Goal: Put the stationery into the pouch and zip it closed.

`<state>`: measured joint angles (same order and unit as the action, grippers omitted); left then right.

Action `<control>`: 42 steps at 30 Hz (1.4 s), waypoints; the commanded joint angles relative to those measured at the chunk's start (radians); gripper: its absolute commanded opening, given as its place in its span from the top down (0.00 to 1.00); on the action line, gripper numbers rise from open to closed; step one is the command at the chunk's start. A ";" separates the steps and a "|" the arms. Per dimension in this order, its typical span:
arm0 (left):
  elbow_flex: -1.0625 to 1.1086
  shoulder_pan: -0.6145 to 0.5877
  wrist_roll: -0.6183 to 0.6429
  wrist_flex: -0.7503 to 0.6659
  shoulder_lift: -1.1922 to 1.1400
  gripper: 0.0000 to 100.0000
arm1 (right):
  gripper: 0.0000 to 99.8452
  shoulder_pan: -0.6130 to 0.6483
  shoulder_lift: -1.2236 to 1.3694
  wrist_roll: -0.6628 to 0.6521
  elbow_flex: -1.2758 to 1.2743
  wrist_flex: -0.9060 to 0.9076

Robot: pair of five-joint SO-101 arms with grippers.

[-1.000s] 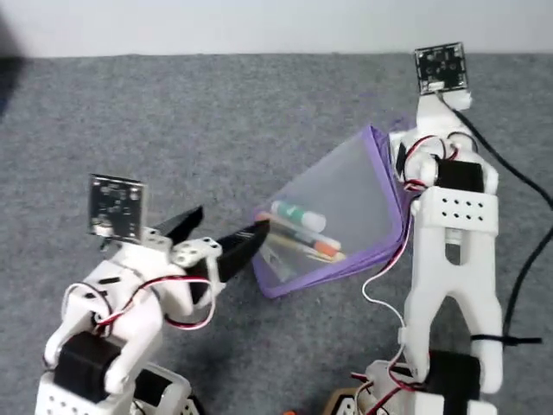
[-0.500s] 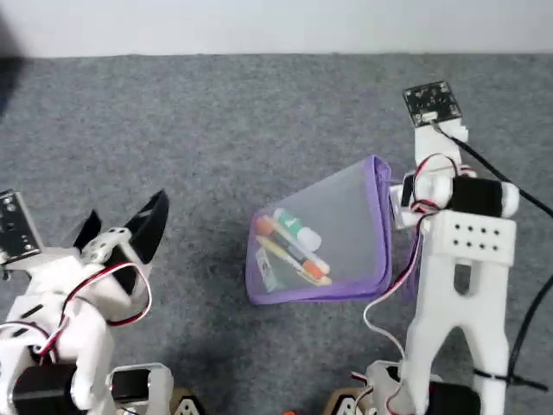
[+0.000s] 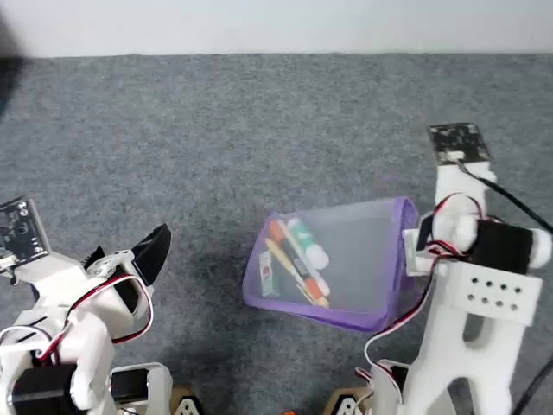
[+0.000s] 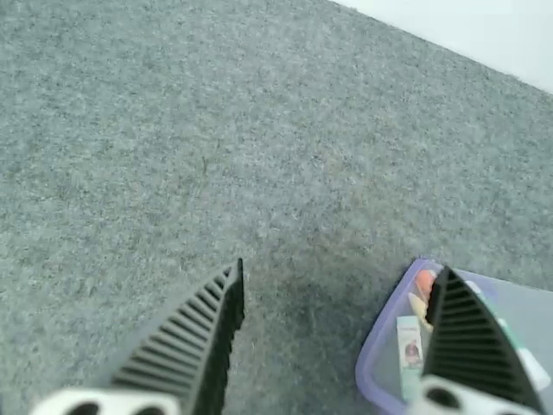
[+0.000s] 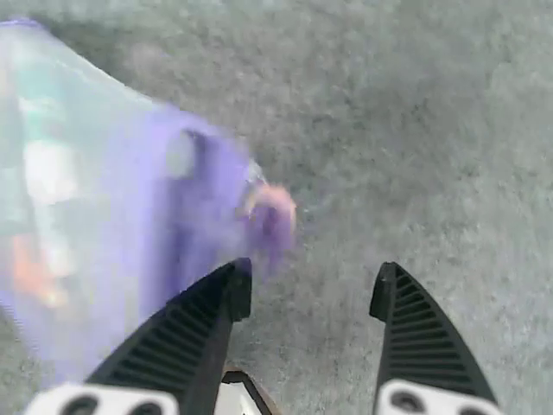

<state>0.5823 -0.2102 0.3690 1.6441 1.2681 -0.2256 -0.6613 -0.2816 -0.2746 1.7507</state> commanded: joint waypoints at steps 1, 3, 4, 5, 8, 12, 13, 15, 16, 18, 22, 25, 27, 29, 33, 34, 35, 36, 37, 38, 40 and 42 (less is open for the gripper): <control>-0.031 -0.005 0.012 0.003 0.000 0.67 | 0.76 -0.028 -0.087 0.005 -0.017 0.044; -0.008 -0.005 0.012 0.003 0.000 0.67 | 0.77 -0.027 -0.151 0.003 -0.057 0.044; 0.005 -0.003 0.012 0.003 0.000 0.67 | 0.77 -0.025 -0.186 -0.012 -0.086 0.044; 0.018 -0.003 0.012 0.003 0.000 0.67 | 0.77 -0.015 -0.222 -0.037 -0.118 0.044; 0.048 -0.002 0.012 0.003 0.000 0.67 | 0.77 0.001 -0.334 -0.064 -0.226 0.038; 0.099 0.002 0.011 -0.006 0.000 0.67 | 0.77 0.030 -0.469 0.017 -0.330 -0.013; 0.113 0.002 0.011 -0.006 0.000 0.67 | 0.77 0.031 -0.501 0.054 -0.347 -0.038; 0.139 0.003 0.011 -0.003 0.002 0.67 | 0.77 0.031 -0.558 0.109 -0.379 -0.082; 0.148 0.002 0.011 -0.002 0.009 0.67 | 0.77 0.031 -0.581 0.126 -0.399 -0.096; 0.176 0.003 0.011 -0.008 0.055 0.67 | 0.77 0.031 -0.621 0.146 -0.442 -0.111; 0.328 0.005 -0.028 -0.097 0.216 0.75 | 0.77 0.031 -0.687 0.149 -0.566 -0.163; 0.470 0.000 -0.115 -0.181 0.368 0.90 | 0.79 0.031 -0.742 0.166 -0.652 -0.239; 0.549 0.003 -0.175 -0.229 0.470 1.00 | 0.86 0.033 -0.774 0.187 -0.700 -0.289; 0.619 0.003 -0.222 -0.272 0.557 0.98 | 0.96 0.033 -0.794 0.193 -0.744 -0.326; 0.693 0.003 -0.281 -0.316 0.531 0.99 | 0.95 0.033 -0.840 0.196 -0.832 -0.363; 0.711 0.003 -0.281 -0.319 0.525 0.99 | 0.96 0.033 -0.848 0.196 -0.852 -0.364; 0.737 0.005 -0.284 -0.321 0.525 0.99 | 0.97 0.035 -0.857 0.196 -0.872 -0.366; 0.766 0.005 -0.285 -0.321 0.525 0.99 | 0.98 0.047 -0.863 0.196 -0.893 -0.366; 0.794 0.005 -0.285 -0.327 0.525 0.99 | 0.99 0.065 -0.872 0.195 -0.921 -0.364; 0.822 0.005 -0.285 -0.334 0.525 0.99 | 0.99 0.084 -0.880 0.193 -0.951 -0.360; 0.875 0.005 -0.287 -0.341 0.525 0.99 | 0.99 0.113 -0.903 0.190 -0.993 -0.383; 0.921 0.005 -0.287 -0.341 0.525 0.99 | 0.99 0.154 -0.924 0.189 -1.031 -0.410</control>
<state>1.4722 -0.2102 0.0928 1.3265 1.8021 -0.1243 -1.5482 -0.0944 -1.2781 1.3794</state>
